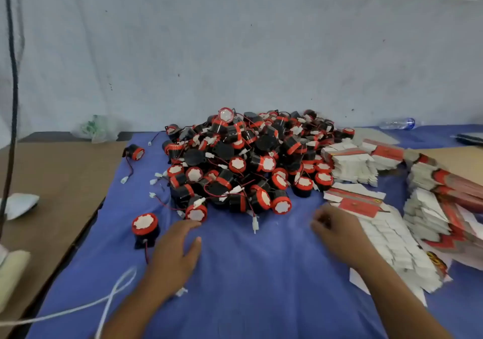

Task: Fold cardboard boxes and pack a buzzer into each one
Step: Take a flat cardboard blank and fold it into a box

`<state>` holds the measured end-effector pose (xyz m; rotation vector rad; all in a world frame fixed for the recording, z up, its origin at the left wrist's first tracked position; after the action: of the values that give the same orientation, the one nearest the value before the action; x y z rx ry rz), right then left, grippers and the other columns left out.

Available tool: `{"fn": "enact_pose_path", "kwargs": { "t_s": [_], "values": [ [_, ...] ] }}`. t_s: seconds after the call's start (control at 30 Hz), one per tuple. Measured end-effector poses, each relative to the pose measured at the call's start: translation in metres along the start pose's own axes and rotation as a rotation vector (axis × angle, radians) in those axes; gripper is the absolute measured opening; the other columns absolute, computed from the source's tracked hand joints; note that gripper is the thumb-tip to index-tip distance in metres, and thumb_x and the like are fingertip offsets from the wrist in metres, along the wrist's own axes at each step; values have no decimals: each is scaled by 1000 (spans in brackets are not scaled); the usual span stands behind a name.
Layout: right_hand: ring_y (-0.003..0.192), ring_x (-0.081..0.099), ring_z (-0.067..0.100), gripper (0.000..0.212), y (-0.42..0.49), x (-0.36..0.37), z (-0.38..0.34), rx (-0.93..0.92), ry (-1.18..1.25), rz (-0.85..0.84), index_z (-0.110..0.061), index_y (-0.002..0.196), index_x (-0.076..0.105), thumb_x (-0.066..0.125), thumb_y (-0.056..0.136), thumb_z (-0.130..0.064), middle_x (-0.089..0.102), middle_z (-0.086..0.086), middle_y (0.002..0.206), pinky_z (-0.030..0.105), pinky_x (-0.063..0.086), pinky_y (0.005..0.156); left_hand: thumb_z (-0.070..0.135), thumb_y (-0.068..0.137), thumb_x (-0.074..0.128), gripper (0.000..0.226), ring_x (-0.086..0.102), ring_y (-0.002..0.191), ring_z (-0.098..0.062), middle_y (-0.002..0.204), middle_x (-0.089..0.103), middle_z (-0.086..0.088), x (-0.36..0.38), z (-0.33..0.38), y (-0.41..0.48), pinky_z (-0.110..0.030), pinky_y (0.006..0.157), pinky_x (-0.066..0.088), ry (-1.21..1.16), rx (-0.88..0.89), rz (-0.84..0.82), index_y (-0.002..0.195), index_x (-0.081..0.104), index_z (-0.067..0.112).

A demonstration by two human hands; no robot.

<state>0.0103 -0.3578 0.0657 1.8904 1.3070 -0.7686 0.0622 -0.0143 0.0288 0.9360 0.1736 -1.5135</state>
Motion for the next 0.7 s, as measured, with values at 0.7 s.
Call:
{"fn": "enact_pose_path", "kwargs": {
  "t_s": [0.7],
  "values": [
    [61,60,40,7,16,-94,-31,58,-471,704,-9,89,57,55,95,-8,60,17,66,34,42,55,15,95,61,12,55,75,-10,82,61,9,18,4,49,-22,65,44,-122,64,99,87,63,24]
  ]
}}
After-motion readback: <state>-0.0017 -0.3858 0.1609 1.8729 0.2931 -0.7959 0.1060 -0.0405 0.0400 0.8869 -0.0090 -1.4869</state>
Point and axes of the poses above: each hand's wrist, its own y-axis towards the middle knuckle, its own x-axis out of the palm, z = x × y, the point moved 7 cm from there along y, towards the middle knuckle
